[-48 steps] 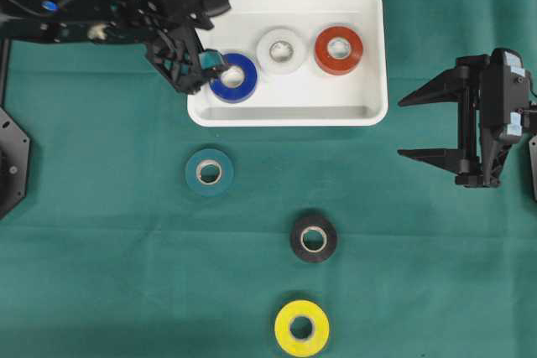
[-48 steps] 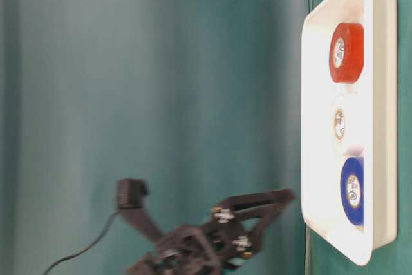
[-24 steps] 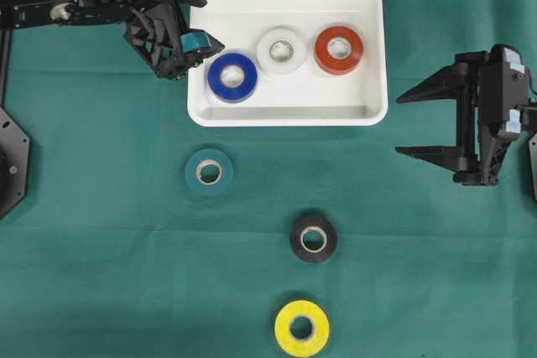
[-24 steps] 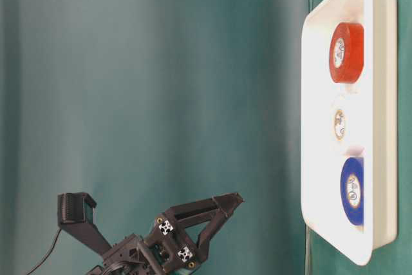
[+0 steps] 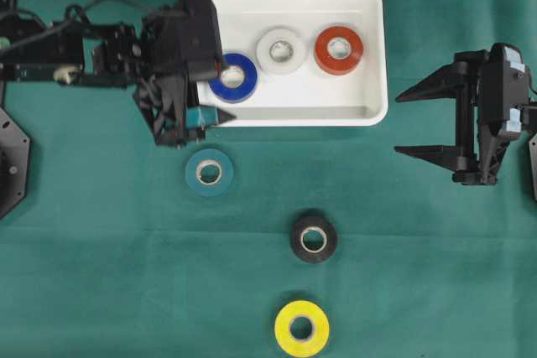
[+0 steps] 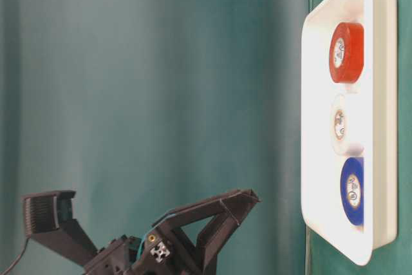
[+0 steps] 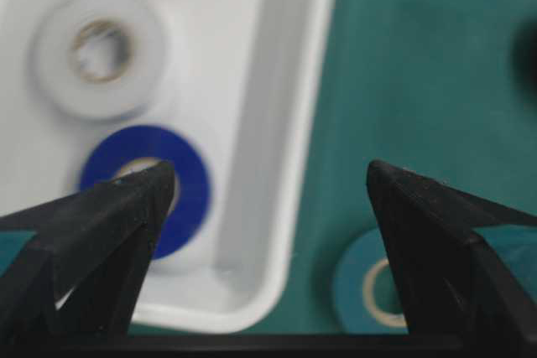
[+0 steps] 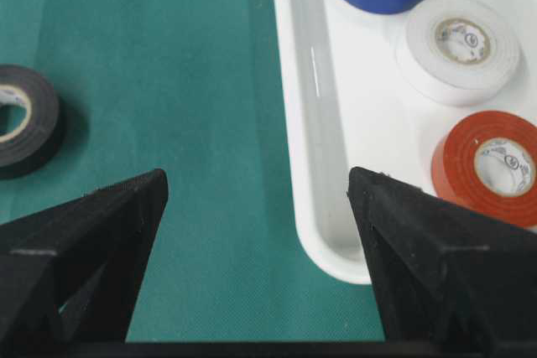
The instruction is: Pick up the tape from a random location and place it into the white case.
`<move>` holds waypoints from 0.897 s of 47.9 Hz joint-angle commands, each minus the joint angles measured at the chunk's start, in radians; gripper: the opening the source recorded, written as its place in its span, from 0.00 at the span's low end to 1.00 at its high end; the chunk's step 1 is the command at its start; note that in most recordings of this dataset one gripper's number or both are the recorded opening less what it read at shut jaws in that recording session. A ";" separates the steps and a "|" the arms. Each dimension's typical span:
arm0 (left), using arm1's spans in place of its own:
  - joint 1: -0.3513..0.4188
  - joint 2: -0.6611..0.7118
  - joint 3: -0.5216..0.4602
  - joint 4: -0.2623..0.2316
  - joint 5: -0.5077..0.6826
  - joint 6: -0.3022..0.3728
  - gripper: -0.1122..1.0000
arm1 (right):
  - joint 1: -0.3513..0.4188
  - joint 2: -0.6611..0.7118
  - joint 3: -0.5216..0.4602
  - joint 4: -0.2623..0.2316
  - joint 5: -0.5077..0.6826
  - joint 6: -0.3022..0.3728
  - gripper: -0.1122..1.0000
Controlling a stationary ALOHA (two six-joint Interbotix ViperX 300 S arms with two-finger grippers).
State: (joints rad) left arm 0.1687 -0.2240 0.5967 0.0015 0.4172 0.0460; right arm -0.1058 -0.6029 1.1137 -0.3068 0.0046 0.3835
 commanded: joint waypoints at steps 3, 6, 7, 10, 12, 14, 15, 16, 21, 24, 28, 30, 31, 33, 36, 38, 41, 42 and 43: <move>-0.032 -0.018 -0.008 -0.002 -0.026 -0.002 0.95 | 0.000 -0.002 -0.025 -0.002 -0.005 0.003 0.84; -0.032 -0.023 -0.006 0.000 -0.028 -0.002 0.95 | -0.002 -0.002 -0.026 -0.002 -0.006 0.003 0.84; -0.032 -0.023 -0.005 -0.002 -0.028 -0.002 0.95 | 0.000 -0.002 -0.026 -0.002 -0.006 0.003 0.84; -0.032 -0.028 0.002 0.000 -0.028 0.002 0.95 | 0.000 -0.002 -0.028 -0.002 -0.006 0.006 0.84; -0.034 -0.032 0.005 0.000 -0.028 0.003 0.95 | 0.000 -0.002 -0.031 -0.002 -0.003 0.008 0.84; -0.035 -0.038 0.008 -0.002 -0.028 0.003 0.95 | 0.000 -0.002 -0.032 0.000 -0.003 0.011 0.84; -0.037 -0.043 0.009 -0.002 -0.028 0.003 0.95 | 0.000 -0.002 -0.035 -0.002 -0.003 0.011 0.84; -0.037 -0.048 0.012 0.000 -0.028 0.003 0.95 | 0.000 -0.002 -0.035 0.000 -0.002 0.011 0.84; -0.048 -0.084 0.037 0.000 -0.044 0.003 0.95 | 0.000 -0.006 -0.048 0.000 0.017 0.012 0.84; -0.055 -0.115 0.061 0.000 -0.071 0.003 0.95 | 0.000 -0.017 -0.058 0.000 0.044 0.012 0.84; -0.069 -0.173 0.114 -0.002 -0.130 0.003 0.95 | 0.000 -0.034 -0.067 -0.002 0.066 0.012 0.84; -0.075 -0.206 0.144 -0.002 -0.161 0.003 0.95 | 0.000 -0.043 -0.072 -0.002 0.069 0.012 0.84; -0.077 -0.222 0.158 -0.002 -0.175 0.003 0.95 | -0.002 -0.048 -0.072 0.000 0.071 0.011 0.84; -0.081 -0.258 0.189 -0.002 -0.202 0.003 0.95 | 0.000 -0.060 -0.072 -0.002 0.071 0.008 0.84; -0.087 -0.311 0.229 -0.002 -0.233 0.002 0.95 | 0.000 -0.077 -0.072 -0.002 0.074 0.005 0.84; -0.094 -0.348 0.253 -0.002 -0.247 0.002 0.95 | 0.000 -0.087 -0.072 -0.002 0.075 0.003 0.84; -0.104 -0.411 0.288 -0.003 -0.255 0.000 0.95 | 0.000 -0.101 -0.071 0.000 0.075 0.002 0.84; -0.107 -0.428 0.296 -0.003 -0.255 0.000 0.95 | 0.000 -0.109 -0.071 0.000 0.077 0.000 0.84; -0.112 -0.445 0.305 -0.003 -0.255 0.000 0.95 | 0.000 -0.114 -0.071 -0.002 0.077 0.000 0.84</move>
State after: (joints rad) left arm 0.0721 -0.6029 0.8882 0.0015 0.1779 0.0476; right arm -0.1058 -0.7010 1.0661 -0.3068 0.0844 0.3850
